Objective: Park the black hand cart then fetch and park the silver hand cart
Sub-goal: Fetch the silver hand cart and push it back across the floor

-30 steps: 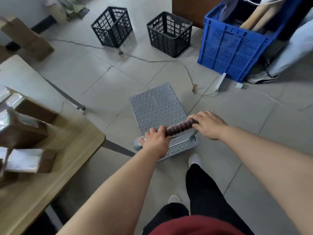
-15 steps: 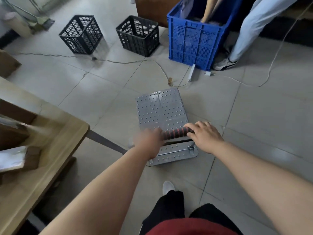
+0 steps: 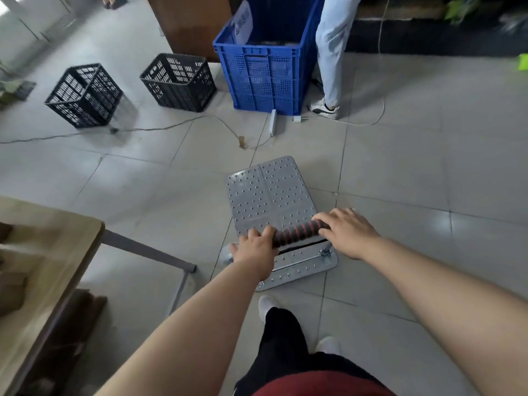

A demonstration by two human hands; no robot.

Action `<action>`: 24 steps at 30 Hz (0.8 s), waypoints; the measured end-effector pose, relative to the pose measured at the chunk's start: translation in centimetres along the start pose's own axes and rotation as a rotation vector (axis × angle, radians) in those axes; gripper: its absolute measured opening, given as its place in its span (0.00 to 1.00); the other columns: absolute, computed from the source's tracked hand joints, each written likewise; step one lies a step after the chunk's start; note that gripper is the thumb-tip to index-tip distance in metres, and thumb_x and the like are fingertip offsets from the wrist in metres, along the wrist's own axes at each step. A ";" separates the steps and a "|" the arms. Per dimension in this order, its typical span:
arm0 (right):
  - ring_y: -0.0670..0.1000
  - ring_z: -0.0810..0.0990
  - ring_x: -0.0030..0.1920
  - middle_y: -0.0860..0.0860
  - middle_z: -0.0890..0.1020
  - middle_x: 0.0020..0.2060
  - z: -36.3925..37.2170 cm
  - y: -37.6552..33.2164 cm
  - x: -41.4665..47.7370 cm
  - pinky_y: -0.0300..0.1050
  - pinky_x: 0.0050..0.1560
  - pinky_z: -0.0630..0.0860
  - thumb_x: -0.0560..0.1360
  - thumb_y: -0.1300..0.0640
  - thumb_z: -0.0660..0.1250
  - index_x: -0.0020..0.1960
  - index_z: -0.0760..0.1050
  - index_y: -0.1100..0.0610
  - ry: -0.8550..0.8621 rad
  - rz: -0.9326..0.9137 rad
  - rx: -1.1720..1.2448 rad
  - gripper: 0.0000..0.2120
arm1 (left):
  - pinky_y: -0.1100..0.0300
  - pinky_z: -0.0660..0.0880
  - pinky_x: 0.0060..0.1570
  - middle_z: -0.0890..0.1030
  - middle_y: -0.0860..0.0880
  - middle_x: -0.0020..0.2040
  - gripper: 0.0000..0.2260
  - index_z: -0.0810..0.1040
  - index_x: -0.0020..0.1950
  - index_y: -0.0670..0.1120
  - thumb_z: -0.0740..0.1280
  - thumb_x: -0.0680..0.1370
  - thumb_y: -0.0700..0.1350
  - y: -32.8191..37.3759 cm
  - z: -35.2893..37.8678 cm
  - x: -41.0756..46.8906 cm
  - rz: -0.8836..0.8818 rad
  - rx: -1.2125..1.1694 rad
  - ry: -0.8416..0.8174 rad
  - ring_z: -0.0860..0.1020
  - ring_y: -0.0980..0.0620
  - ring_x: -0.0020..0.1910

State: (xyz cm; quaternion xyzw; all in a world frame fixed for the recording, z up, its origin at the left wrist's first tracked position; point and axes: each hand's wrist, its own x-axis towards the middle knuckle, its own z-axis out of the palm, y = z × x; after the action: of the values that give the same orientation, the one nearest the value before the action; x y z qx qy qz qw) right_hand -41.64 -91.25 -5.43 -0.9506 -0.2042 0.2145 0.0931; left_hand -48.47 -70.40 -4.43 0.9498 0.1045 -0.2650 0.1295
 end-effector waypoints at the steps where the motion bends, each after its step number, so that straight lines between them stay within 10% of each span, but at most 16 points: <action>1: 0.58 0.69 0.63 0.54 0.74 0.62 0.3 0.7 -0.9 0.54 0.62 0.66 0.79 0.45 0.55 0.67 0.64 0.43 0.013 0.013 0.011 0.17 | 0.39 0.62 0.61 0.70 0.44 0.61 0.14 0.64 0.64 0.56 0.60 0.79 0.51 0.6 0.4 -0.3 0.016 0.007 -0.004 0.68 0.40 0.60; 24: 0.56 0.71 0.59 0.52 0.75 0.58 7.3 -0.7 -18.2 0.51 0.62 0.67 0.79 0.46 0.55 0.65 0.65 0.43 0.121 0.428 0.200 0.15 | 0.38 0.64 0.63 0.72 0.44 0.60 0.17 0.62 0.65 0.57 0.62 0.78 0.50 3.1 4.2 -6.2 0.515 0.334 -0.152 0.69 0.41 0.61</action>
State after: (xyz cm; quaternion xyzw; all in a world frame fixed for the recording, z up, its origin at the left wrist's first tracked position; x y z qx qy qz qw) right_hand -60.13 -97.75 -5.01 -0.9694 0.0300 0.1910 0.1511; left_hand -54.89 -75.39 -4.04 0.9306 -0.1946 -0.3073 0.0419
